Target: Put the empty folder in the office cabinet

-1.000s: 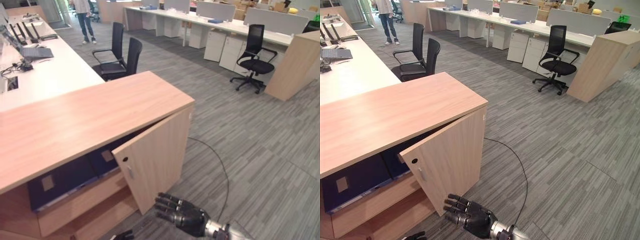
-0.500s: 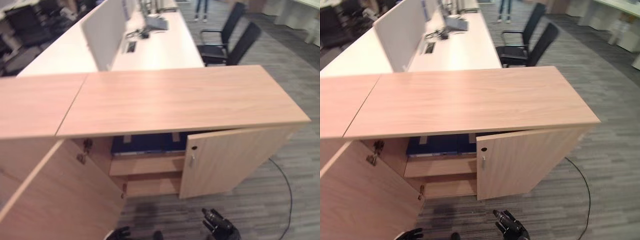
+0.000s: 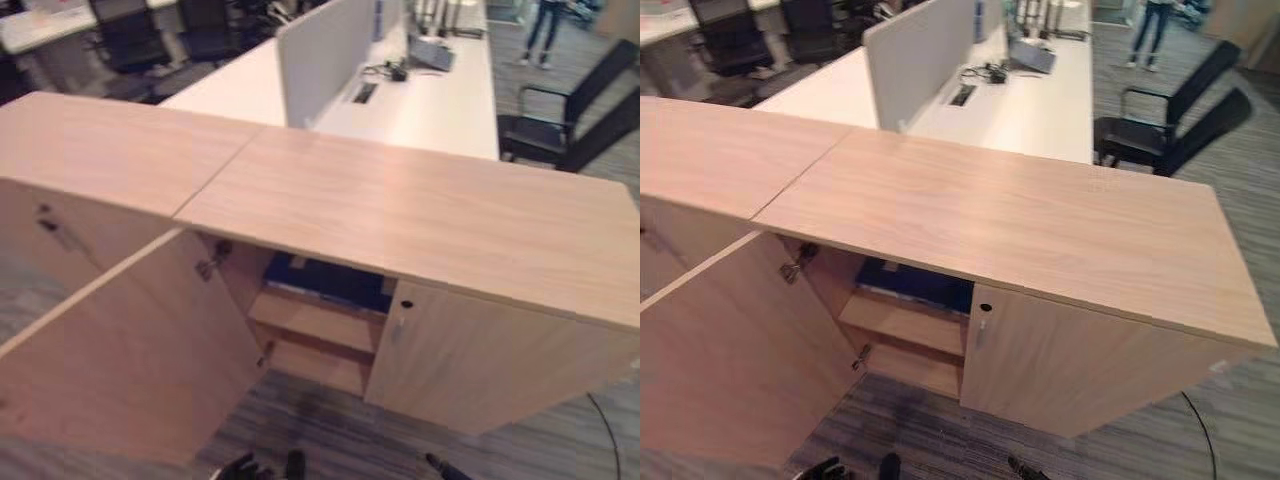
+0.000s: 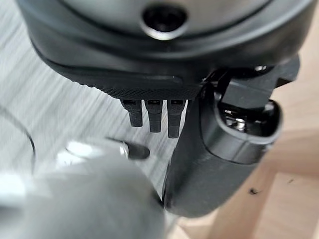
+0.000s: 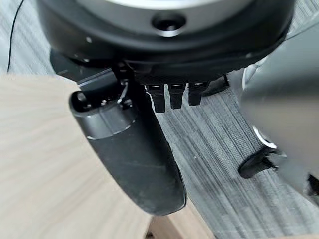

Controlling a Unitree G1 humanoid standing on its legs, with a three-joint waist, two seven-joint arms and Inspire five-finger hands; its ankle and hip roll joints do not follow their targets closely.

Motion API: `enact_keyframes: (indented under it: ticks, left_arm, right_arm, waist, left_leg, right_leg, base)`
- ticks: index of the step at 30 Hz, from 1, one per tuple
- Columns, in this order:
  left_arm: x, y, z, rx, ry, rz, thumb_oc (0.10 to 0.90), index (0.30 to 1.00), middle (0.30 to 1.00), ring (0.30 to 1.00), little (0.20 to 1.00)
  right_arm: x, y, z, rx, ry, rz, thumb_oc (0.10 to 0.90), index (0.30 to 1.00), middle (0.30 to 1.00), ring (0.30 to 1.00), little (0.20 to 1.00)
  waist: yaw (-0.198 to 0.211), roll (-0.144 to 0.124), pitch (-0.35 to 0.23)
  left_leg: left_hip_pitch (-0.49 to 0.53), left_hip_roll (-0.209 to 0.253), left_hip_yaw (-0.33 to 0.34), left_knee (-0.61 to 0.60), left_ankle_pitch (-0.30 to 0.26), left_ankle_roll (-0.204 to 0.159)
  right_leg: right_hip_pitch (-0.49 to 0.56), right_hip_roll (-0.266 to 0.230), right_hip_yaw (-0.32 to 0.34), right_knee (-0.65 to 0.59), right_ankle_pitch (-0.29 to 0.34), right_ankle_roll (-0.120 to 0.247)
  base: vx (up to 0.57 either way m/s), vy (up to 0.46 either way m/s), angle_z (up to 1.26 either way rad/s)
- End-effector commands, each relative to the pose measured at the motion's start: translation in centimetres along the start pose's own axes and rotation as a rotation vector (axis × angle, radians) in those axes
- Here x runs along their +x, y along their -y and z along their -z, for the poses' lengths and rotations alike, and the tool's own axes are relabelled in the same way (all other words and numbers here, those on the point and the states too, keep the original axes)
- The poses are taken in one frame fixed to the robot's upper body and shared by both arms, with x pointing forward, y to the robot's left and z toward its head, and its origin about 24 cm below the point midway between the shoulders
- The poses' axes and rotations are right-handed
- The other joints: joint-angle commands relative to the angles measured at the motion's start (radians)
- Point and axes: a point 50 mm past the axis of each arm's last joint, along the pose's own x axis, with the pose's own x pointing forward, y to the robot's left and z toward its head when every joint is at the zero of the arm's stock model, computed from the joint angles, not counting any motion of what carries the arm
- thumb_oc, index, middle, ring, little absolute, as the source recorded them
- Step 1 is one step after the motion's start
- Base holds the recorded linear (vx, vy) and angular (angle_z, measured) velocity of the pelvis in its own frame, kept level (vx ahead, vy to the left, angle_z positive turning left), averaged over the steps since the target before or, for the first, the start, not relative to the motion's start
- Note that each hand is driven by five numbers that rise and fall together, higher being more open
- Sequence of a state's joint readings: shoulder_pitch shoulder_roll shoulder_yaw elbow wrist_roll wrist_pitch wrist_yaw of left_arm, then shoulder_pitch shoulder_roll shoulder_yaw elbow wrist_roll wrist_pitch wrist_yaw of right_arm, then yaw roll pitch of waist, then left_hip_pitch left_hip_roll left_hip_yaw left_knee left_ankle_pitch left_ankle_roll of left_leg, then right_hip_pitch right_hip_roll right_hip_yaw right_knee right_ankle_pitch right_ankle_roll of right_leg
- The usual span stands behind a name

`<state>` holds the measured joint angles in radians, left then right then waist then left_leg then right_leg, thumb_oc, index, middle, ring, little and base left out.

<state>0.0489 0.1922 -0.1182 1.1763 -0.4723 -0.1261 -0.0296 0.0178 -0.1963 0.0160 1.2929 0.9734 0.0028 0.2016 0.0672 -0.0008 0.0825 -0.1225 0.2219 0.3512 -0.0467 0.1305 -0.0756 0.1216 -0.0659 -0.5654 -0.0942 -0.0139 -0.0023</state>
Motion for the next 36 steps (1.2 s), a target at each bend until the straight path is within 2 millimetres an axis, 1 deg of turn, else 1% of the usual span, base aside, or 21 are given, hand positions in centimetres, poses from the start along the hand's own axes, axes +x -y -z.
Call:
enact_keyframes:
  ticks: [1,3,4,5,10,11,12,13,14,15,16,17,20,22,23,25,26,27,29,32,36]
  left_arm:
    - [0.4,1.1,-1.6,-0.091,0.057,0.022,0.800,0.900,0.900,0.900,0.900]
    - [0.3,0.7,-1.0,-0.164,0.044,0.000,0.800,0.900,0.900,0.900,0.900]
    - [0.3,0.7,-1.0,-0.165,0.044,0.000,0.800,0.900,0.900,0.900,0.900]
    - [0.2,0.3,-0.7,-0.224,0.040,-0.016,0.800,0.900,0.900,0.900,0.900]
    - [-0.1,-0.3,0.5,-0.277,0.013,-0.047,0.800,0.900,0.900,0.900,0.900]
    - [-0.1,-0.3,0.5,-0.277,0.013,-0.047,0.800,0.900,0.900,0.900,0.900]
    - [-0.2,-0.4,0.8,-0.289,0.006,-0.053,0.800,0.900,0.900,0.900,0.900]
    - [-0.4,-0.7,1.2,-0.312,0.003,-0.064,0.800,0.900,0.900,0.900,0.900]
    - [-0.5,-0.9,1.4,-0.323,0.004,-0.068,0.800,0.900,0.900,0.900,0.900]
    - [-0.5,-0.9,1.4,-0.323,0.004,-0.068,0.800,0.900,0.900,0.900,0.900]
    - [-0.6,-1.2,1.4,-0.343,0.015,-0.077,0.800,0.900,0.900,0.900,0.900]
    - [-0.7,-1.6,1.0,-0.353,0.033,-0.085,0.800,0.900,0.900,0.900,0.900]
    - [-0.8,-2.2,0.3,-0.372,0.074,-0.091,0.800,0.900,0.900,0.900,0.900]
    - [-0.9,-2.6,0.0,-0.378,0.086,-0.102,0.800,0.900,0.900,0.900,0.900]
    - [-0.9,-2.9,-0.2,-0.365,0.096,-0.108,0.800,0.900,0.900,0.900,0.900]
    - [-1.0,-3.7,-0.6,-0.358,0.116,-0.133,0.800,0.900,0.900,0.900,0.900]
    - [-1.1,-4.1,-0.8,-0.346,0.123,-0.146,0.800,0.900,0.900,0.900,0.900]
    - [-1.2,-4.7,-1.1,-0.331,0.136,-0.165,0.800,0.900,0.900,0.900,0.900]
    - [-1.5,-6.1,-2.3,-0.287,0.176,-0.212,0.800,0.900,0.900,0.900,0.900]
    - [-1.9,-7.9,-4.3,-0.235,0.243,-0.262,0.800,0.900,0.900,0.900,0.900]
    - [-2.6,-10.0,-8.5,-0.104,0.352,-0.322,0.800,0.900,0.900,0.900,0.900]
  right_arm:
    - [0.7,-2.4,-2.2,0.072,0.084,-0.073,0.800,0.900,0.900,0.900,0.900]
    - [0.6,-2.2,-2.2,0.073,0.077,-0.058,0.800,0.900,0.900,0.900,0.900]
    - [0.6,-2.2,-2.2,0.073,0.077,-0.058,0.800,0.900,0.900,0.900,0.900]
    - [0.5,-1.5,-2.0,0.071,0.068,-0.032,0.800,0.900,0.900,0.900,0.900]
    - [-0.1,0.8,-1.4,0.058,0.042,0.041,0.800,0.900,0.900,0.900,0.900]
    - [-0.1,0.8,-1.4,0.058,0.042,0.041,0.800,0.900,0.900,0.900,0.900]
    - [-0.3,1.4,-1.2,0.059,0.033,0.058,0.800,0.900,0.900,0.900,0.900]
    - [-0.5,2.1,-1.0,0.058,0.023,0.085,0.800,0.900,0.900,0.900,0.900]
    - [-0.5,2.3,-0.9,0.059,0.019,0.095,0.800,0.900,0.900,0.900,0.900]
    - [-0.5,2.3,-0.9,0.059,0.019,0.095,0.800,0.900,0.900,0.900,0.900]
    - [-0.5,2.3,-1.2,0.065,0.030,0.098,0.800,0.900,0.900,0.900,0.900]
    - [-0.6,2.4,-1.5,0.072,0.040,0.103,0.800,0.900,0.900,0.900,0.900]
    - [-0.7,2.9,-2.0,0.108,0.067,0.118,0.800,0.900,0.900,0.900,0.900]
    - [-0.8,3.1,-2.5,0.121,0.085,0.127,0.800,0.900,0.900,0.900,0.900]
    - [-0.9,3.2,-2.6,0.128,0.092,0.129,0.800,0.900,0.900,0.900,0.900]
    - [-0.9,3.3,-2.9,0.136,0.104,0.132,0.800,0.900,0.900,0.900,0.900]
    - [-0.9,3.3,-2.8,0.141,0.106,0.130,0.800,0.900,0.900,0.900,0.900]
    - [-0.9,3.3,-2.9,0.142,0.109,0.128,0.800,0.900,0.900,0.900,0.900]
    - [-0.9,3.3,-2.6,0.131,0.103,0.125,0.800,0.900,0.900,0.900,0.900]
    - [-1.0,3.3,-2.2,0.113,0.094,0.119,0.800,0.900,0.900,0.900,0.900]
    - [-1.2,3.8,-1.0,0.065,0.052,0.128,0.800,0.900,0.900,0.900,0.900]
  waist:
    - [-0.006,-0.012,0.007]
    - [0.001,-0.009,0.001]
    - [0.001,-0.008,0.001]
    - [0.006,-0.002,-0.002]
    - [-0.007,0.021,-0.019]
    - [-0.007,0.021,-0.019]
    - [-0.011,0.027,-0.025]
    - [-0.009,0.040,-0.039]
    - [-0.008,0.049,-0.050]
    - [-0.008,0.049,-0.050]
    - [-0.004,0.060,-0.061]
    - [-0.001,0.063,-0.068]
    - [0.010,0.063,-0.074]
    - [0.010,0.062,-0.077]
    - [0.012,0.061,-0.078]
    - [0.017,0.059,-0.080]
    - [0.017,0.053,-0.082]
    - [0.020,0.052,-0.083]
    - [0.022,0.040,-0.087]
    - [0.024,0.031,-0.093]
    - [0.017,0.014,-0.103]
  left_leg:
    - [0.046,0.061,0.018,0.071,0.027,-0.080]
    - [0.064,0.065,0.022,0.093,0.013,-0.083]
    - [0.063,0.066,0.022,0.094,0.013,-0.083]
    - [0.091,0.073,0.031,0.098,0.017,-0.087]
    - [0.171,0.116,0.080,0.070,0.074,-0.116]
    - [0.171,0.116,0.080,0.070,0.074,-0.116]
    - [0.186,0.123,0.089,0.055,0.089,-0.124]
    - [0.205,0.133,0.097,0.024,0.110,-0.137]
    - [0.214,0.137,0.101,-0.004,0.122,-0.143]
    - [0.214,0.137,0.101,-0.005,0.123,-0.143]
    - [0.211,0.139,0.090,-0.031,0.116,-0.147]
    - [0.200,0.137,0.087,-0.034,0.103,-0.147]
    - [0.182,0.106,0.074,-0.040,0.041,-0.124]
    - [0.172,0.063,0.054,-0.041,-0.025,-0.092]
    - [0.167,0.040,0.044,-0.041,-0.047,-0.079]
    - [0.160,0.002,0.027,-0.041,-0.074,-0.059]
    - [0.156,-0.020,0.018,-0.041,-0.085,-0.046]
    - [0.153,-0.035,0.012,-0.041,-0.092,-0.040]
    - [0.146,-0.070,-0.001,-0.041,-0.107,-0.022]
    - [0.141,-0.103,-0.013,-0.041,-0.120,-0.005]
    - [0.139,-0.136,-0.019,-0.041,-0.131,0.013]
  right_leg:
    - [-0.031,-0.015,0.040,0.072,-0.106,0.049]
    - [-0.040,-0.019,0.026,0.070,-0.101,0.046]
    - [-0.040,-0.019,0.026,0.070,-0.101,0.046]
    - [-0.051,-0.029,-0.001,0.080,-0.099,0.044]
    - [-0.067,-0.048,-0.081,0.092,-0.095,0.044]
    - [-0.067,-0.048,-0.081,0.092,-0.095,0.044]
    - [-0.068,-0.051,-0.093,0.090,-0.089,0.046]
    - [-0.074,-0.055,-0.108,0.085,-0.076,0.054]
    - [-0.079,-0.054,-0.113,0.079,-0.066,0.059]
    - [-0.079,-0.054,-0.112,0.078,-0.066,0.059]
    - [-0.093,-0.053,-0.108,0.068,-0.046,0.065]
    - [-0.104,-0.058,-0.114,0.064,-0.033,0.072]
    - [-0.115,-0.093,-0.136,0.064,0.004,0.094]
    - [-0.122,-0.140,-0.146,0.073,0.035,0.120]
    - [-0.123,-0.162,-0.152,0.077,0.047,0.131]
    - [-0.124,-0.197,-0.159,0.082,0.071,0.149]
    - [-0.123,-0.216,-0.163,0.086,0.083,0.159]
    - [-0.122,-0.226,-0.164,0.087,0.091,0.166]
    - [-0.123,-0.259,-0.172,0.093,0.112,0.185]
    - [-0.120,-0.280,-0.175,0.095,0.131,0.201]
    - [-0.118,-0.302,-0.180,0.094,0.151,0.217]
  base:
    - [-0.06,-0.031,0.32]
    - [-0.04,0.004,0.27]
    - [-0.05,0.051,0.27]
    - [-0.05,0.070,0.39]
    - [-0.03,0.098,0.55]
    - [-0.01,0.088,0.37]
    - [-0.02,0.148,0.19]
    - [-0.03,0.203,0.13]
    - [-0.02,0.165,0.21]
    - [-0.06,0.178,0.32]
    - [-0.09,0.205,0.32]
    - [-0.11,0.270,0.27]
    - [-0.09,0.239,0.37]
    - [-0.07,0.324,0.62]
    - [-0.07,0.327,0.52]
    - [-0.06,0.296,0.39]
    - [-0.05,0.265,0.44]
    - [-0.04,0.231,0.21]
    - [-0.04,0.217,0.21]
    - [-0.03,0.143,0.16]
    - [-0.02,0.085,0.10]
